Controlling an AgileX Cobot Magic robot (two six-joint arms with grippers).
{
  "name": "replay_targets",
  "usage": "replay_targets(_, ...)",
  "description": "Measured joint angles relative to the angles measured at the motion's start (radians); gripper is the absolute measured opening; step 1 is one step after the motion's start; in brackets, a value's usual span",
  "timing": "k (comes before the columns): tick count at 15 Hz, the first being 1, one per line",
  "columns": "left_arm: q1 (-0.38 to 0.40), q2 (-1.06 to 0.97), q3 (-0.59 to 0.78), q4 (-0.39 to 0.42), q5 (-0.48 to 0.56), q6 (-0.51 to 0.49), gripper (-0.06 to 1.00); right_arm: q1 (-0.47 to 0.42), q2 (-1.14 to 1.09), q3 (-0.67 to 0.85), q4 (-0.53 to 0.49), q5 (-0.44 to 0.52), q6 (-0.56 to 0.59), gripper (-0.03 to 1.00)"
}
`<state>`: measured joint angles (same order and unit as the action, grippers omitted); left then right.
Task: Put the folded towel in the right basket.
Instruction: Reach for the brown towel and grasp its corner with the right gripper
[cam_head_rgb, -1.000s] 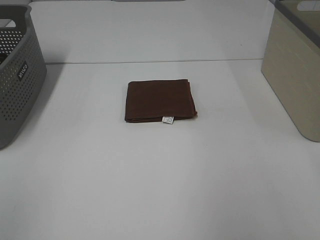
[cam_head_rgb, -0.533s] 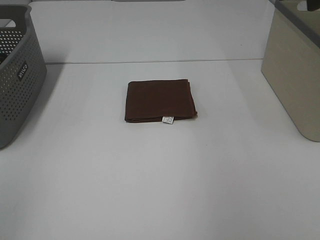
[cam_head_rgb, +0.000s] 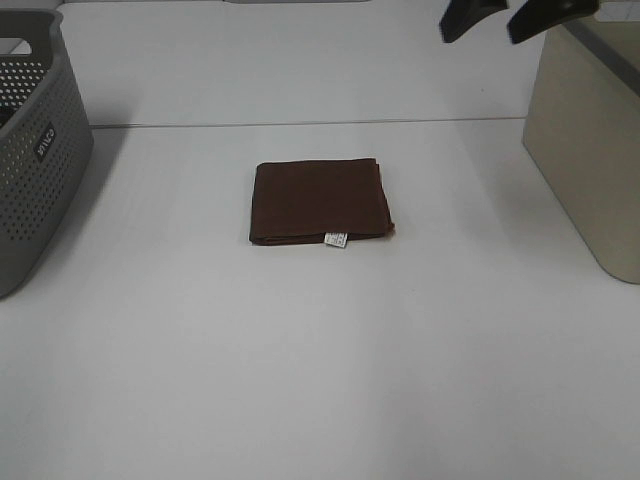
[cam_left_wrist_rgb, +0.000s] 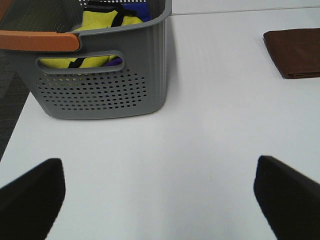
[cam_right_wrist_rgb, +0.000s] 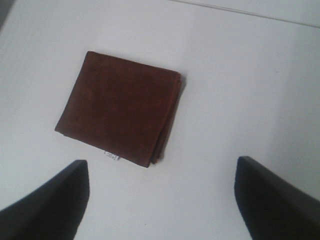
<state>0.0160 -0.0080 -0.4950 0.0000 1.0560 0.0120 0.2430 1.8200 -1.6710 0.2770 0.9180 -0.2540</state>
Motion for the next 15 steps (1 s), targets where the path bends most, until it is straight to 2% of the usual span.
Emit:
replay_targets(4,0.000,0.000,0.000,0.000,0.000,0.000,0.97,0.027,0.190,-0.104,0.121,0.084,0.000,0.76)
replay_targets(9,0.000,0.000,0.000,0.000,0.000,0.000,0.97,0.027,0.489,-0.334,0.177,0.209,0.020,0.76)
replay_targets(15,0.000,0.000,0.000,0.000,0.000,0.000,0.97,-0.006,0.697,-0.506,0.252,0.250,0.032,0.76)
